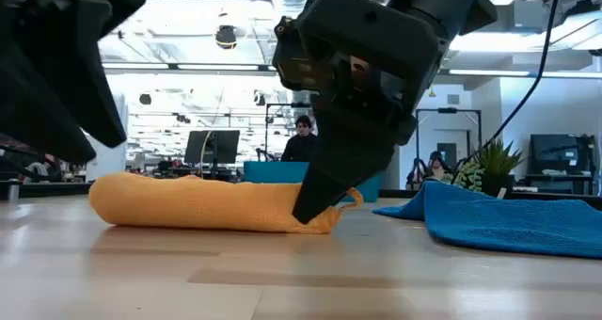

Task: Roll microfiber towels into tight, uniform cylinder then place into a basket
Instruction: Roll the yellow microfiber cloth

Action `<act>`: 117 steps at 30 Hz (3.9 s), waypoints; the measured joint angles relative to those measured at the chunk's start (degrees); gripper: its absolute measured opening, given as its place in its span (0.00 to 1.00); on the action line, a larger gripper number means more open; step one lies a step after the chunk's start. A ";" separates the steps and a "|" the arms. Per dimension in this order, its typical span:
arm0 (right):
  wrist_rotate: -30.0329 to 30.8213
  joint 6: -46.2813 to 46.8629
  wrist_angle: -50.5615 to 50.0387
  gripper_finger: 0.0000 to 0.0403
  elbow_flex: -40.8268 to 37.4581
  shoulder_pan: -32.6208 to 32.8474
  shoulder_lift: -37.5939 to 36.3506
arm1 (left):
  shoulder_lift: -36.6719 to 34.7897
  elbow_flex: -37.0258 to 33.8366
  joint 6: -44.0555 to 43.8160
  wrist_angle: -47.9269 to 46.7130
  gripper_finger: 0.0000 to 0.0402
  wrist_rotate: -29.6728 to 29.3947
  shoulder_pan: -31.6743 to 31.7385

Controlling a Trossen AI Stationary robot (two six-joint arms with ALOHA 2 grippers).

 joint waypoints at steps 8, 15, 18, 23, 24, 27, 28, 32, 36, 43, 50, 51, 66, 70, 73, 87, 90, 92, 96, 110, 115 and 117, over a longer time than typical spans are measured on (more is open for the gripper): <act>-0.26 0.02 0.04 0.09 -0.02 -0.30 0.00 | -0.09 0.00 -2.66 -0.83 0.33 5.38 3.28; -0.58 0.01 0.04 0.08 -0.02 -0.19 0.00 | 0.58 0.11 -1.07 -1.43 0.43 7.04 6.19; -0.56 0.00 0.01 0.08 -0.02 -0.19 0.00 | 2.51 0.28 0.28 -1.21 0.43 6.72 7.17; -0.75 -0.07 0.04 0.09 -0.04 -0.11 0.00 | 5.81 0.45 -1.84 -5.23 0.40 1.98 8.19; -0.76 -0.13 0.06 0.09 -0.04 -0.08 0.00 | 6.09 0.59 -2.85 -6.02 0.39 1.73 8.35; -2.20 -0.98 0.04 0.09 -0.04 -0.15 -0.01 | 6.25 0.50 -4.94 -7.30 0.35 2.41 9.15; -2.51 -1.36 0.04 0.09 -0.04 -0.17 -0.02 | 6.07 0.42 -4.96 -7.28 0.32 2.51 9.16; -5.13 -1.59 0.03 0.08 -0.04 -0.40 -0.02 | 5.27 0.24 -3.16 -5.57 0.19 7.02 9.21; -13.15 -1.60 1.61 0.09 -0.04 -0.62 0.14 | 4.85 1.36 -2.36 -4.72 0.04 14.06 9.43; -34.67 3.90 7.20 0.09 -0.37 -0.69 0.85 | 5.13 8.00 -2.35 -1.75 0.08 31.14 9.42; -39.40 9.64 7.87 0.08 -0.37 -2.19 0.87 | 5.22 12.15 -2.50 -1.96 0.10 37.79 9.85; -38.50 11.00 7.55 0.08 -0.39 -2.64 0.87 | 5.22 12.15 -3.02 -2.51 0.10 37.88 10.07; -30.22 16.50 1.47 0.08 -0.13 -5.39 0.37 | 5.22 12.17 -3.76 -5.71 0.13 32.64 10.30; -29.82 16.43 1.39 0.08 -0.13 -5.39 0.39 | 5.22 12.19 -3.76 -6.13 0.21 32.79 10.21; -29.14 16.20 1.27 0.08 -0.13 -5.39 0.39 | 5.22 12.20 -3.67 -6.80 0.29 32.87 10.15; -27.40 15.59 1.09 0.08 -0.17 -5.43 0.44 | 3.54 12.24 -12.40 -18.92 0.38 21.61 4.26; -27.37 15.03 1.13 0.09 -0.20 -5.43 0.44 | 2.59 12.24 -14.53 -18.02 0.38 16.63 1.34; -27.33 14.99 1.13 0.09 -0.20 -5.43 0.44 | 2.31 12.26 -15.06 -17.28 0.37 10.97 -0.63; -27.22 14.97 1.15 0.08 -0.20 -5.43 0.44 | 2.40 12.26 -11.99 -13.33 0.37 -0.96 -3.77; -27.34 14.79 1.48 0.08 -0.24 -5.43 0.44 | 2.60 4.62 6.28 10.79 0.37 1.04 1.61; -27.40 14.51 1.50 0.09 -0.24 -5.43 0.44 | 2.60 0.71 6.61 18.23 0.37 7.17 3.32; -27.40 14.51 1.53 0.09 -0.24 -5.43 0.44 | 2.60 -0.51 6.59 19.49 0.37 8.80 3.55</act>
